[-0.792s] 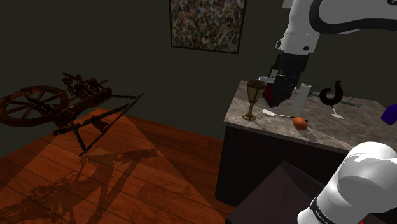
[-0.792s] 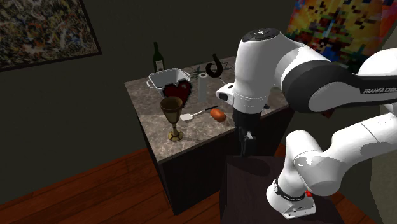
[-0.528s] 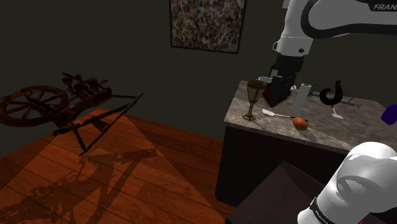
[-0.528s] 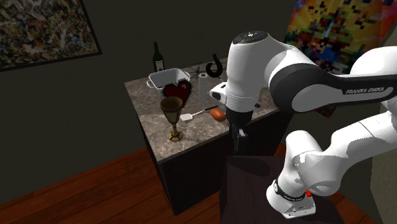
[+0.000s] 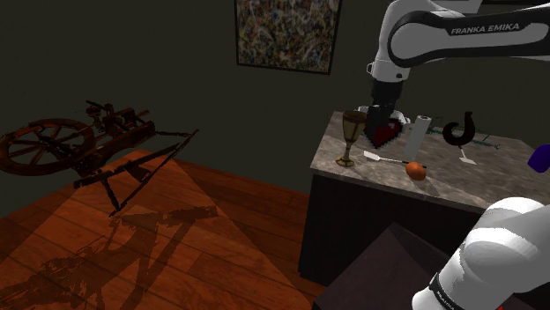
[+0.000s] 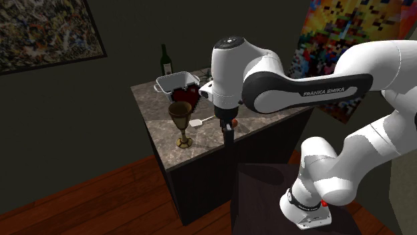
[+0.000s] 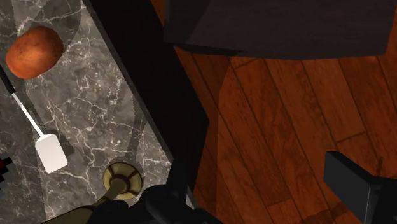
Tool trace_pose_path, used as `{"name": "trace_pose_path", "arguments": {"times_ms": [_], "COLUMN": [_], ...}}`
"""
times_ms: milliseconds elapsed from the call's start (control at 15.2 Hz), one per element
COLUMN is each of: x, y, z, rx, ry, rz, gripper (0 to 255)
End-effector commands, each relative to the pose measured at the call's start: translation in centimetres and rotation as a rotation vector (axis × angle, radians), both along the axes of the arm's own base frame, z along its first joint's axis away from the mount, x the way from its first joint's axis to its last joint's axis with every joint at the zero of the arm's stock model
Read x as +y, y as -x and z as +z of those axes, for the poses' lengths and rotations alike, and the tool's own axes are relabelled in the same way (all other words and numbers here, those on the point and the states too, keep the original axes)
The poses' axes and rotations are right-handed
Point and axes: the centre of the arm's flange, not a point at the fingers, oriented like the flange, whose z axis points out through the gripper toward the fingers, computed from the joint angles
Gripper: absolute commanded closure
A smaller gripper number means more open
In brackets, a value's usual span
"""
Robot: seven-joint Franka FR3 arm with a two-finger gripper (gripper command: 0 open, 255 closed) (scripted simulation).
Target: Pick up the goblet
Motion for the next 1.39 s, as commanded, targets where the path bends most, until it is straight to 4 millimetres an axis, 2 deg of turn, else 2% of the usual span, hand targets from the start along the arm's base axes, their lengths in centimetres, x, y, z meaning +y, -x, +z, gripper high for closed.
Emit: {"name": "trace_pose_path", "arguments": {"times_ms": [0,1122,1188,1320], "x": [-1.1,-14.1,-14.7,-14.7], "y": [-1.8,-17.0,-17.8,-17.8], "z": [-0.5,-3.9,-4.0,-5.1], "rx": [-0.003,-0.019,-0.019,-0.019], "ry": [0.021,0.186,0.194,0.194], "rz": [0.017,0.149,0.155,0.155], "gripper": [0,0,0,0]}}
